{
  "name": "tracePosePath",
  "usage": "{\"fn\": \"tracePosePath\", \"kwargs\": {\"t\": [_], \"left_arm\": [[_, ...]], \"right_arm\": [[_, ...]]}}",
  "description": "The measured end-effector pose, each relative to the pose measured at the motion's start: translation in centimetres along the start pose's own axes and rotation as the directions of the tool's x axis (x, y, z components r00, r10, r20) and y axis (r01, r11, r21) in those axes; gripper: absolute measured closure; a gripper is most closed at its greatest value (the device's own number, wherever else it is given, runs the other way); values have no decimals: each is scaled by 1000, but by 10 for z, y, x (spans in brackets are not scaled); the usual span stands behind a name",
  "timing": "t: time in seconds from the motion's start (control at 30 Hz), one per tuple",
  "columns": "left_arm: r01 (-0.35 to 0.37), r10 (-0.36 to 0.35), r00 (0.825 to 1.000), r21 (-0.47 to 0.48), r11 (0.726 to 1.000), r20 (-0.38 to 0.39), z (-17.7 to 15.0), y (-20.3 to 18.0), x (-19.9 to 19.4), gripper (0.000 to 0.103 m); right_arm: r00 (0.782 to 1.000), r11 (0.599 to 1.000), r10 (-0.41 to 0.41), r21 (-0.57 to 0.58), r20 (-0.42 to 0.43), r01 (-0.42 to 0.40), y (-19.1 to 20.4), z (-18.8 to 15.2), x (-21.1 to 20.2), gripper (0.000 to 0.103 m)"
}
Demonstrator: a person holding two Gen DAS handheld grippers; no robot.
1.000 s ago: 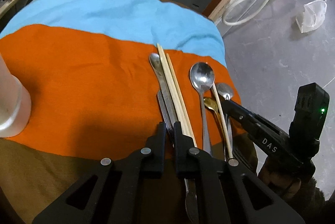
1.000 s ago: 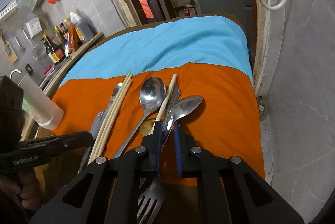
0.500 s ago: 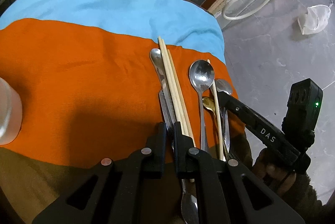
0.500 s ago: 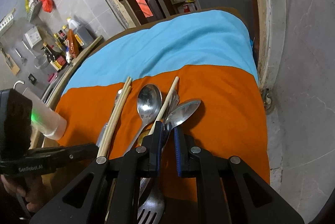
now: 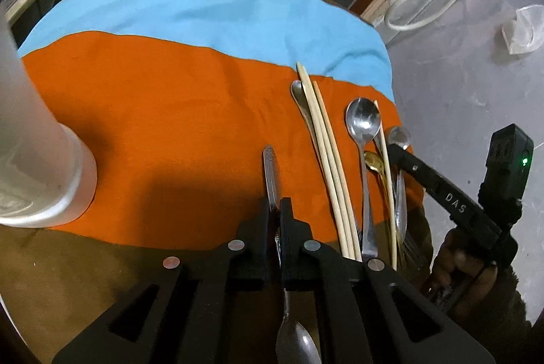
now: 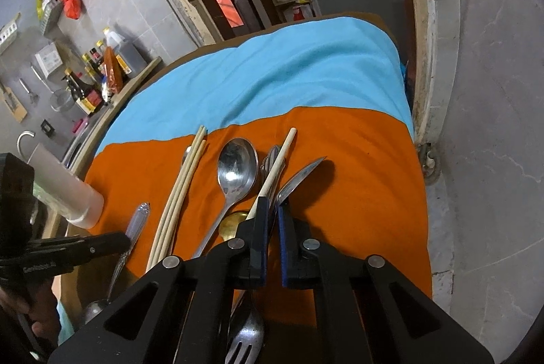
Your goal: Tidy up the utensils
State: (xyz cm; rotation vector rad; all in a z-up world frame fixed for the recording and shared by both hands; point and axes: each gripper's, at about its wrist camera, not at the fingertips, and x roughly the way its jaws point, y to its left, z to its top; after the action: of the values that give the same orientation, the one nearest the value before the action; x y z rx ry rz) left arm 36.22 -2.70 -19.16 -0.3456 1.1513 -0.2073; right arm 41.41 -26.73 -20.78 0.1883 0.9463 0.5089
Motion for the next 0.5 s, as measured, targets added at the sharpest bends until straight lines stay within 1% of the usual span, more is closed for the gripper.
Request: {"fn": "tracePosePath", "kwargs": {"t": [0.17,0.3,0.43,0.5], "left_arm": [[18,-17,999,6,1000,-51,5,0,5,97],[1,4,996,55,998,-88,9,-4,9,95],[-11,22,994,111,994,-105,10,-11,11,95],[-2,12,995,103,995,-99,9,-8,11,96]], "right_arm": [[1000,1000,20,6,-19,-20,-5,3,2,99],[998,999,37,21,-43,-36,-10,7,5,96],[996,997,62,51,-67,-59,-15,10,7,96],[995,996,66,57,-72,-62,-16,10,7,98]]}}
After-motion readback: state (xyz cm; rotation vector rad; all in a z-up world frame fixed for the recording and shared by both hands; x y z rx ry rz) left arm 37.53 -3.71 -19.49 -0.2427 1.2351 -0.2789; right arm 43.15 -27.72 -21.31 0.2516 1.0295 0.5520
